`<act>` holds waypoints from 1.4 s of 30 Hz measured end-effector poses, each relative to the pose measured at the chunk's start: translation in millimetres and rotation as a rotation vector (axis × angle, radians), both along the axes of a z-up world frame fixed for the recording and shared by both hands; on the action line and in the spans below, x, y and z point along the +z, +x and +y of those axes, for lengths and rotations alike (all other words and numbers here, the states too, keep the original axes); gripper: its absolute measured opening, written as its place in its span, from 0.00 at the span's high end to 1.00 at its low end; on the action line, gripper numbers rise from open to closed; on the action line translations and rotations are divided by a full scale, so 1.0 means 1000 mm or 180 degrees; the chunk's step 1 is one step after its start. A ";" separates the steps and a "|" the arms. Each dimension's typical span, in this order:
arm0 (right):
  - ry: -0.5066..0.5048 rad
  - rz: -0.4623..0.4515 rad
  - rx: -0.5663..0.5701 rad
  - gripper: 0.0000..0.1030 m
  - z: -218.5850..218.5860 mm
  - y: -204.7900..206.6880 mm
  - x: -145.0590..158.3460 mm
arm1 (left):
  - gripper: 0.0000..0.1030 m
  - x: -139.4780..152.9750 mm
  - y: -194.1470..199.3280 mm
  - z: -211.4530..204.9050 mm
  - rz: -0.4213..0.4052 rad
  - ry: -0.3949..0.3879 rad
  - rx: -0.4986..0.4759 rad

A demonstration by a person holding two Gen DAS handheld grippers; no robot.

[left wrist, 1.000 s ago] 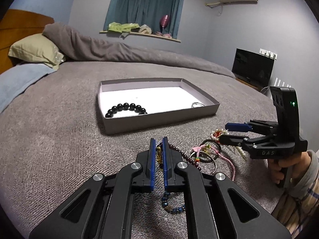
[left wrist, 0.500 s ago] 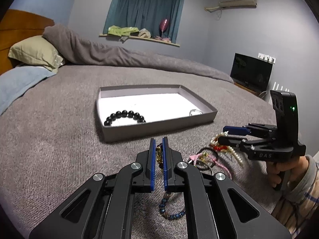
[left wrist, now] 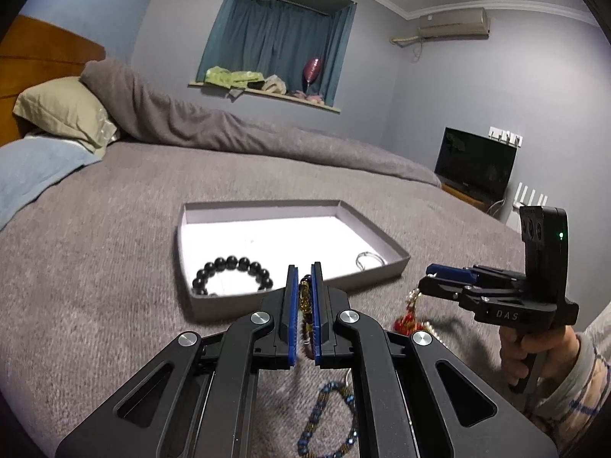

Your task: Organize jewelry

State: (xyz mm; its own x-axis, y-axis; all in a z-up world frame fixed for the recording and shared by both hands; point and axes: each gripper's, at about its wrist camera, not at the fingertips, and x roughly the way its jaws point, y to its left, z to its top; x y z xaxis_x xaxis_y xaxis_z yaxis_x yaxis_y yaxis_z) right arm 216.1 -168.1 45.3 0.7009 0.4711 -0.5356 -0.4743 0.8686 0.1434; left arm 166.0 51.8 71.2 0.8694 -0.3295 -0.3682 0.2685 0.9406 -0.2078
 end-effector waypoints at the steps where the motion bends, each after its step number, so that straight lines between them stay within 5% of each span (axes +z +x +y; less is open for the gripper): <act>1: 0.0014 -0.0009 -0.0003 0.58 0.000 0.001 0.001 | 0.93 0.001 0.001 0.000 -0.0008 0.0000 -0.0004; 17: 0.0129 -0.0089 -0.0051 0.58 -0.004 0.028 0.017 | 0.93 0.007 0.028 -0.014 -0.0041 0.0013 -0.0079; 29: 0.1356 0.0407 0.0284 0.58 -0.040 0.041 0.020 | 0.93 0.005 0.038 -0.025 -0.0022 0.0042 -0.0145; 37: 0.1477 0.0614 0.0251 0.57 -0.046 0.046 0.009 | 0.93 0.005 0.038 -0.021 -0.0025 0.0028 -0.0117; 42: 0.1809 0.0346 0.0367 0.58 -0.057 0.034 0.028 | 0.93 0.005 0.038 -0.022 -0.0031 0.0029 -0.0124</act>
State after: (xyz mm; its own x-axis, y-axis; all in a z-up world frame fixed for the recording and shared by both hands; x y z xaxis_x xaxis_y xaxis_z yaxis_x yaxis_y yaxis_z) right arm 250.2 -225.2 73.2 0.5833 0.7751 -0.2427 -0.5175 0.5850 0.6244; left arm 203.7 29.9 76.3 0.8595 -0.3599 -0.3628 0.3070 0.9312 -0.1965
